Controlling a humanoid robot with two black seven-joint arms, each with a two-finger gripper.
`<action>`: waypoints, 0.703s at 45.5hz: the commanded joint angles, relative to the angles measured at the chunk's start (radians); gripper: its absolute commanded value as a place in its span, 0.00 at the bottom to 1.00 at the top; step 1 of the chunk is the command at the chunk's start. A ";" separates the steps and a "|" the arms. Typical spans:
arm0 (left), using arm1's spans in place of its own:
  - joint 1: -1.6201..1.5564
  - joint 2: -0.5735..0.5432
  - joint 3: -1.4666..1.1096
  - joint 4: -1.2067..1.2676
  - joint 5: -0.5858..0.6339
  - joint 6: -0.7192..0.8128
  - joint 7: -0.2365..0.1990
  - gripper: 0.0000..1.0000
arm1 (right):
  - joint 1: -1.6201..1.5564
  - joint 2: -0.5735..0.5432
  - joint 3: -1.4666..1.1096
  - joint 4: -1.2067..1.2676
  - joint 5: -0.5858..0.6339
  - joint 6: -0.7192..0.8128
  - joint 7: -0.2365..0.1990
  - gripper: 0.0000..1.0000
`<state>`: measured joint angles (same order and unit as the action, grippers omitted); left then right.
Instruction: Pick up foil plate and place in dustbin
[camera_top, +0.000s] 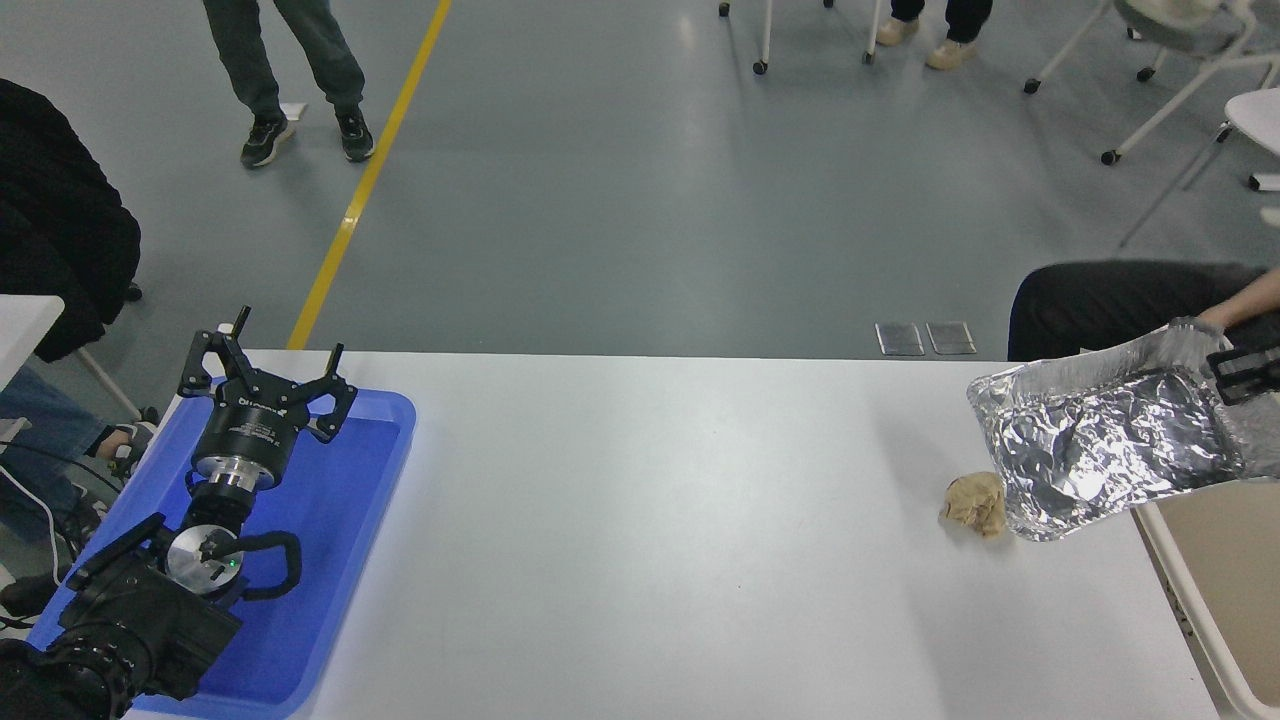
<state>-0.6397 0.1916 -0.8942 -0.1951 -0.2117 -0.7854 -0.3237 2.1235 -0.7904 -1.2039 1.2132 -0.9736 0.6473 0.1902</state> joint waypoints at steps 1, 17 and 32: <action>0.000 0.000 0.000 0.000 0.000 0.000 0.000 1.00 | 0.128 0.023 -0.034 0.022 -0.002 0.068 -0.002 0.00; 0.000 0.000 0.000 0.000 0.000 0.000 0.000 1.00 | 0.147 0.025 -0.049 0.026 0.000 0.072 -0.006 0.00; 0.002 0.002 0.000 0.000 0.000 0.000 0.000 1.00 | 0.162 0.014 -0.114 0.009 -0.022 0.071 -0.005 0.00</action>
<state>-0.6396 0.1917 -0.8942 -0.1947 -0.2117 -0.7854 -0.3237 2.2808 -0.7671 -1.2736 1.2397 -0.9751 0.7174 0.1846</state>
